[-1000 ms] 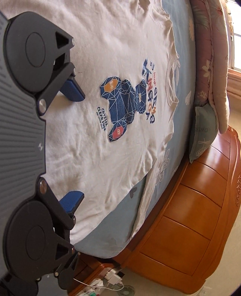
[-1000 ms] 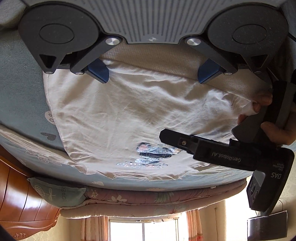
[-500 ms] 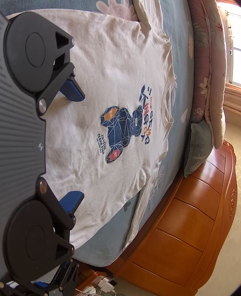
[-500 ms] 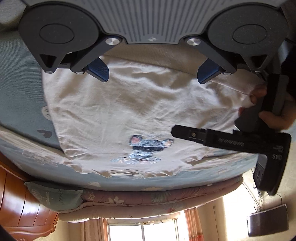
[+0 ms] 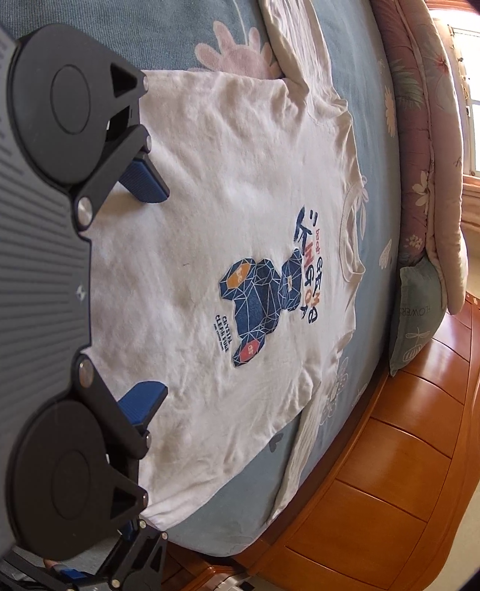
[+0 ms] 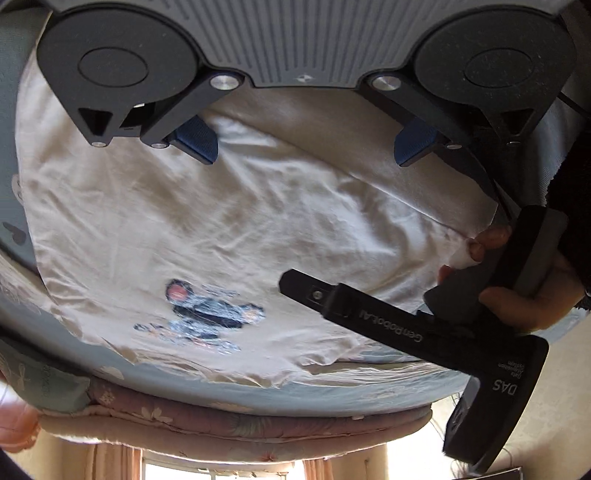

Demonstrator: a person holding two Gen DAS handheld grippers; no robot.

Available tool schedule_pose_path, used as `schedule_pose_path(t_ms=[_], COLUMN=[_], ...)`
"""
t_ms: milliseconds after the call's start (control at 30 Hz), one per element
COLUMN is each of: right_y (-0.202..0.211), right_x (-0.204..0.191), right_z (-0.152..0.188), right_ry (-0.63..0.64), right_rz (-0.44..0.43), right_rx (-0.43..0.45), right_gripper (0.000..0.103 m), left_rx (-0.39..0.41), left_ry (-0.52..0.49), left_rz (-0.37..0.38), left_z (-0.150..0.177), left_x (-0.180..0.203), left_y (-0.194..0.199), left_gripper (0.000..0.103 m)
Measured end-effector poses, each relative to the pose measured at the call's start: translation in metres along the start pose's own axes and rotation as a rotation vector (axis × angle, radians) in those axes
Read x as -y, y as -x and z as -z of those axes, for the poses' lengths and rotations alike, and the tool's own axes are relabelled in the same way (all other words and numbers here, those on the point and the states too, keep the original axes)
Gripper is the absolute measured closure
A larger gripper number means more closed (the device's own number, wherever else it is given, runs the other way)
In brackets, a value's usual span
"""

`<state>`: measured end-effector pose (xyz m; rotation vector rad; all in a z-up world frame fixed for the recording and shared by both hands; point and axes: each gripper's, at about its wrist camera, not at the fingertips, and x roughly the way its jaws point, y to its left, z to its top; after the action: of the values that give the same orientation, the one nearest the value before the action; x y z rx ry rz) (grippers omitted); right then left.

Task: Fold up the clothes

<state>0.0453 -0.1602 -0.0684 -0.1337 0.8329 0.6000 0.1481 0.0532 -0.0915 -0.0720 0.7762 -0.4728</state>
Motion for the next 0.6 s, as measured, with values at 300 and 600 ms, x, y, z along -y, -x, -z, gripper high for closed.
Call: schedule_pose_path(t_ms=[300,600], right_y=[-0.024,-0.006], right_x=[0.035,0.032], right_z=[-0.022,-0.014], right_ry=[-0.144,-0.118], right_rz=[0.075,0.147], right_rx=[0.03,0.051], right_gripper=[0.0,0.0], left_rx=[0.025,-0.036], left_ry=[-0.016,0.063], left_rz=[0.071,0.059], left_z=[-0.056,-0.033], left_x=[0.001,-0.034], left_y=[0.007,-0.028], left_gripper=[0.001,0.001])
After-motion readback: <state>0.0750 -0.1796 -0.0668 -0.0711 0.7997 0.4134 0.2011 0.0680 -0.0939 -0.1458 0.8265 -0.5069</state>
